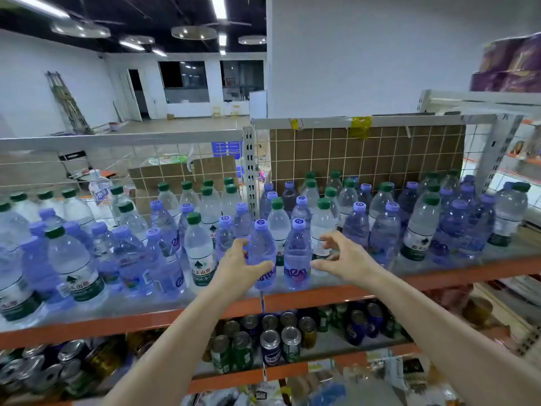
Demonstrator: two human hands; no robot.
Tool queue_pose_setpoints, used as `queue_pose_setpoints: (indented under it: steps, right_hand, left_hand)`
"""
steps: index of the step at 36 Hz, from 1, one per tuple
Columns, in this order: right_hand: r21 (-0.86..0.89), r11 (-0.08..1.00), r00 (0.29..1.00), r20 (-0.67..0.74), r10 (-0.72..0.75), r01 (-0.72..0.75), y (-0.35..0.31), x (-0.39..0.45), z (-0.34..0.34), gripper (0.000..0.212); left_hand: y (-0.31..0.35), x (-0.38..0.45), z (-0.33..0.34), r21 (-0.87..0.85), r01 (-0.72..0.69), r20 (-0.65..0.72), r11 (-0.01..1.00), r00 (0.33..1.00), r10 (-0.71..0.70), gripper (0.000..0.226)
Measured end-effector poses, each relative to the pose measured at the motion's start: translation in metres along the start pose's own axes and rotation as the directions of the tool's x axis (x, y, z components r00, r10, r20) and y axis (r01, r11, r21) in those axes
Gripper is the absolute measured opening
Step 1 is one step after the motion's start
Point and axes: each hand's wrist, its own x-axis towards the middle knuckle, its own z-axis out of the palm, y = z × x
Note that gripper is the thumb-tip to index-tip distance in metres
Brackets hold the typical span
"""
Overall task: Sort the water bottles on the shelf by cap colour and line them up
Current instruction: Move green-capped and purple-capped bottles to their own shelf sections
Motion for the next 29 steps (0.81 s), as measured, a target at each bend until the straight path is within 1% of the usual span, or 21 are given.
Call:
queue_pose_setpoints:
  steps: [3,5,9,13,17,22,25,29]
  right_hand:
    - [-0.004,0.999,0.999,0.004,0.050,-0.050,0.000,0.007,0.009,0.075]
    - [-0.012,0.998,0.998,0.002,0.062,-0.062,0.002,0.013,0.016,0.079]
    - [-0.002,0.996,0.996,-0.015,0.087,-0.087,0.005,0.026,0.025,0.084]
    - [-0.034,0.994,0.995,-0.026,0.099,-0.099,0.007,0.039,0.033,0.088]
    - [-0.047,0.992,0.992,-0.047,0.114,-0.116,0.007,0.050,0.037,0.088]
    - [-0.045,0.989,0.989,-0.039,0.140,-0.142,0.008,0.064,0.043,0.081]
    - [-0.031,0.986,0.986,-0.034,0.162,-0.163,0.010,0.071,0.047,0.084]
    - [0.001,0.983,0.982,-0.044,0.183,-0.183,0.012,0.078,0.052,0.080]
  left_hand:
    - [-0.001,0.008,0.004,-0.051,0.023,-0.009,0.998,1.000,-0.023,0.080]
    - [-0.003,0.015,0.008,-0.079,0.031,-0.012,0.996,0.999,-0.032,0.078]
    - [-0.005,0.026,0.015,-0.076,0.043,-0.031,0.996,0.998,-0.045,0.078]
    - [-0.009,0.038,0.019,-0.044,0.076,-0.020,0.996,0.997,-0.077,0.081]
    - [-0.012,0.048,0.022,-0.028,0.119,-0.014,0.993,0.993,-0.119,0.082]
    - [-0.017,0.063,0.027,-0.071,0.160,-0.004,0.985,0.987,-0.160,0.078]
    - [-0.021,0.071,0.031,-0.087,0.160,-0.002,0.983,0.987,-0.161,0.078]
    - [-0.025,0.081,0.039,-0.119,0.169,-0.010,0.978,0.985,-0.171,0.084]
